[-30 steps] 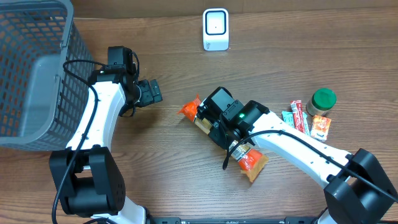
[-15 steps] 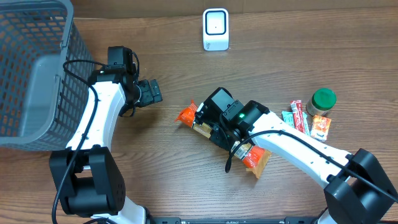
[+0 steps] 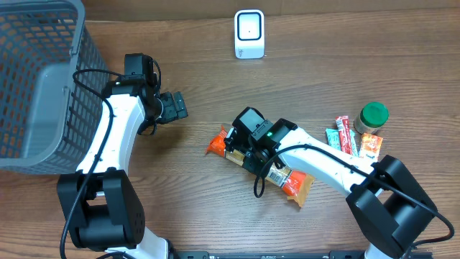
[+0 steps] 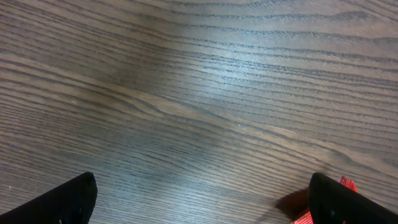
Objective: Scan the item barcode
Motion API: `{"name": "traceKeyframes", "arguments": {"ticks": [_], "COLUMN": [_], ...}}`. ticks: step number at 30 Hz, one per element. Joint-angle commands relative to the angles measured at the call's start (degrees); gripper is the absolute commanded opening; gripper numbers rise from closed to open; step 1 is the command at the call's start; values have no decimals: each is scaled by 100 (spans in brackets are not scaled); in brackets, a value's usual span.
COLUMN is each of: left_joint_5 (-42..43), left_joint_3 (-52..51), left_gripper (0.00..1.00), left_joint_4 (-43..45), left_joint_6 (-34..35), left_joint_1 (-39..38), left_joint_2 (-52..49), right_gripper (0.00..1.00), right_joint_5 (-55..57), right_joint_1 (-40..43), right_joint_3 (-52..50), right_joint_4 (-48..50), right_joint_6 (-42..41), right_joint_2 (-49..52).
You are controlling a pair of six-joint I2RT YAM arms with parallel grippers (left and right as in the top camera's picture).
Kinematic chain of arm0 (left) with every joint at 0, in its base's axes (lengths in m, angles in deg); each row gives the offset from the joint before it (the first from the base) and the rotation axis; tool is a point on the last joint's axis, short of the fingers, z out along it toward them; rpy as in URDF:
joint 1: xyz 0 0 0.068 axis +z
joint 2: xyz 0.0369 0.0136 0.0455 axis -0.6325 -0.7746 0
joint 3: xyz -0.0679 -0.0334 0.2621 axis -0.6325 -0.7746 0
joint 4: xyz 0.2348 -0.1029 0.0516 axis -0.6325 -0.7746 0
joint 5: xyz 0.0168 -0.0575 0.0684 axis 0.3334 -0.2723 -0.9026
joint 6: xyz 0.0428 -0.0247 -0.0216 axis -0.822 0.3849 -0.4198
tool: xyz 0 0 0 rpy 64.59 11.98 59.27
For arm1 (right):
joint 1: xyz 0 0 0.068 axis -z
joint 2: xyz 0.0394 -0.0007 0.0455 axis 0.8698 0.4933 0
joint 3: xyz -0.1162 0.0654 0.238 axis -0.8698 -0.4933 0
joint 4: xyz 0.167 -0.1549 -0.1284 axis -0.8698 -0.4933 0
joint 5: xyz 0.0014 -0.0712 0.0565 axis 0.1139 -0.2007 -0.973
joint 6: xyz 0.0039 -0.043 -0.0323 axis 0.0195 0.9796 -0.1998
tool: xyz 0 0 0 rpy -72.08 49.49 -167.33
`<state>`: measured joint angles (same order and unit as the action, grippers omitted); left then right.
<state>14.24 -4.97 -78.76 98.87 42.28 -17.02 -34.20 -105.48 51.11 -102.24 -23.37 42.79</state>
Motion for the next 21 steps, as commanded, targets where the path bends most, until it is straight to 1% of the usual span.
{"name": "traceKeyframes", "arguments": {"ticks": [1,2,4,5,12,17,18,19,20,21], "left_joint_5": [-55,-55,-55,-55,-55,-55,-55,-55,-55,-55], "left_joint_3": [74,74,74,74,74,74,74,74,74,74], "left_gripper": [100,100,100,100,100,100,100,100,100,100], "left_joint_4": [-2,-2,-2,-2,-2,-2,-2,-2,-2,-2], "left_joint_6": [-107,-107,-107,-107,-107,-107,-107,-107,-107,-107], "left_joint_1": [-7,-7,-7,-7,-7,-7,-7,-7,-7,-7], "left_joint_2": [116,116,116,116,116,116,116,116,116,116], "right_gripper": [28,33,40,41,42,25,20,14,4,4], "right_joint_5": [-46,-44,-44,-44,-42,-39,-39,-39,-39,-42], "right_joint_1": [15,15,15,15,15,15,15,15,15,15], "right_joint_3": [50,50,50,50,50,50,50,50,50,55], "right_joint_4": [74,74,76,76,79,76,76,76,76,72], "right_joint_6": [48,48,48,48,50,50,50,50,48,48], "right_joint_2": [-9,-9,-9,-9,-9,-9,-9,-9,-9,-9]}}
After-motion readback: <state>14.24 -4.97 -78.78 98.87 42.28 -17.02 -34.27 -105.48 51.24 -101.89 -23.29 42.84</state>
